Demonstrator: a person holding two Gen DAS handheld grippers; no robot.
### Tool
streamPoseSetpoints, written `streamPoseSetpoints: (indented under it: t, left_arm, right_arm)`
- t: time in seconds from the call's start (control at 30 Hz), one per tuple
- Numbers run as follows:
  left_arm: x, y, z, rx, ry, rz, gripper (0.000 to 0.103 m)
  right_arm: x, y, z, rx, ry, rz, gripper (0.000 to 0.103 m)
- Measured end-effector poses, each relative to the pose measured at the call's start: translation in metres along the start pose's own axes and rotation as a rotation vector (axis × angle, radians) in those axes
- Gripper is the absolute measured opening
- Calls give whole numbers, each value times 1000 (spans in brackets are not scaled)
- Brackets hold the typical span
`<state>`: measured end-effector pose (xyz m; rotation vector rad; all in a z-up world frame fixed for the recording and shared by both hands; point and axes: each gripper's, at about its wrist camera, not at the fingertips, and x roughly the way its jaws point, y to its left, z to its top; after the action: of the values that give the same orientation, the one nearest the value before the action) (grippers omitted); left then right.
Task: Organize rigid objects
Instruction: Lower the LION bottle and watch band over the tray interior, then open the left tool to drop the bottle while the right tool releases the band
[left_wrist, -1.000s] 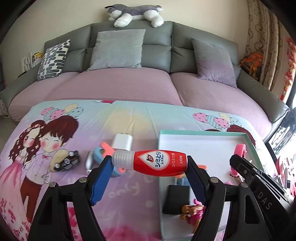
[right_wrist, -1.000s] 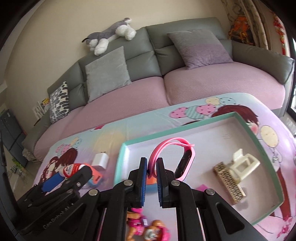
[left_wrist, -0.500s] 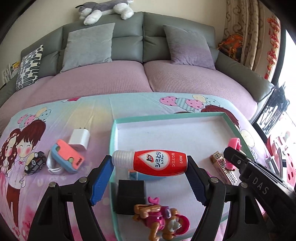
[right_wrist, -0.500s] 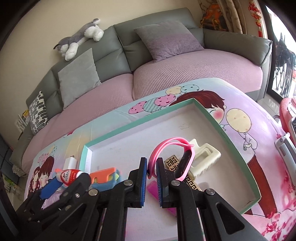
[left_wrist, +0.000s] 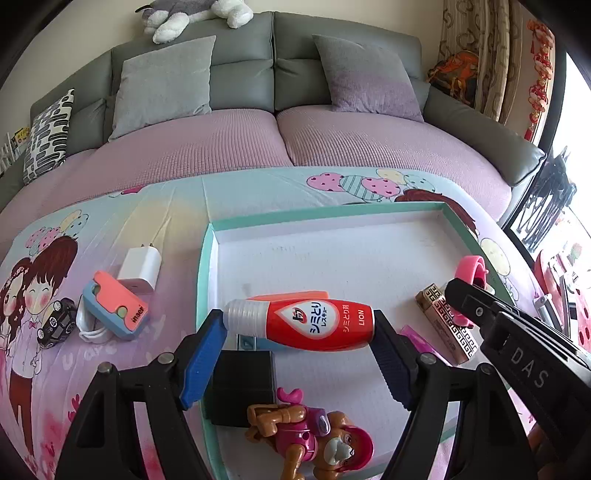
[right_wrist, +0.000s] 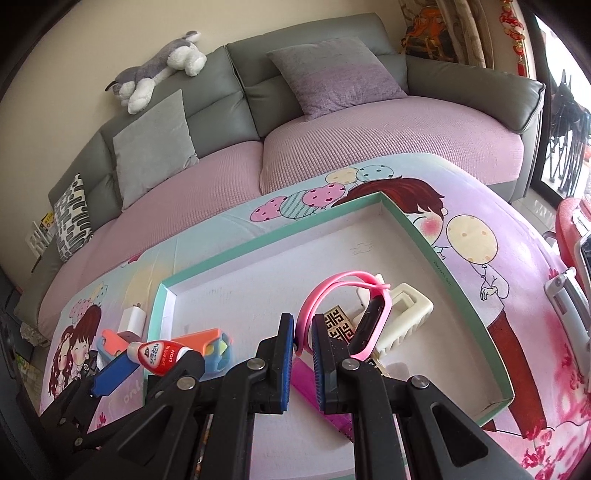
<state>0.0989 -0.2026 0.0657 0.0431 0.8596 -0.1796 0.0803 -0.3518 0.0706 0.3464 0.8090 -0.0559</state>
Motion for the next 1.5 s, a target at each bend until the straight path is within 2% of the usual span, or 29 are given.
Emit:
streamPoseSetpoints:
  t: [0.23, 0.63, 1.13, 1.5]
  left_arm:
    - [6, -1, -4, 20, 27, 17, 78]
    - [10, 0, -4, 29, 47, 29, 78]
    - [-1, 3, 1, 35, 6, 69, 79]
    - [-8, 19, 3, -7, -10, 118, 79]
  right_arm:
    - [8, 1, -4, -9, 42, -5, 11]
    - [12, 4, -5, -16, 64, -21, 13]
    - [-2, 12, 0, -38, 8, 3, 13]
    - [-12, 6, 4, 2, -39, 16, 13]
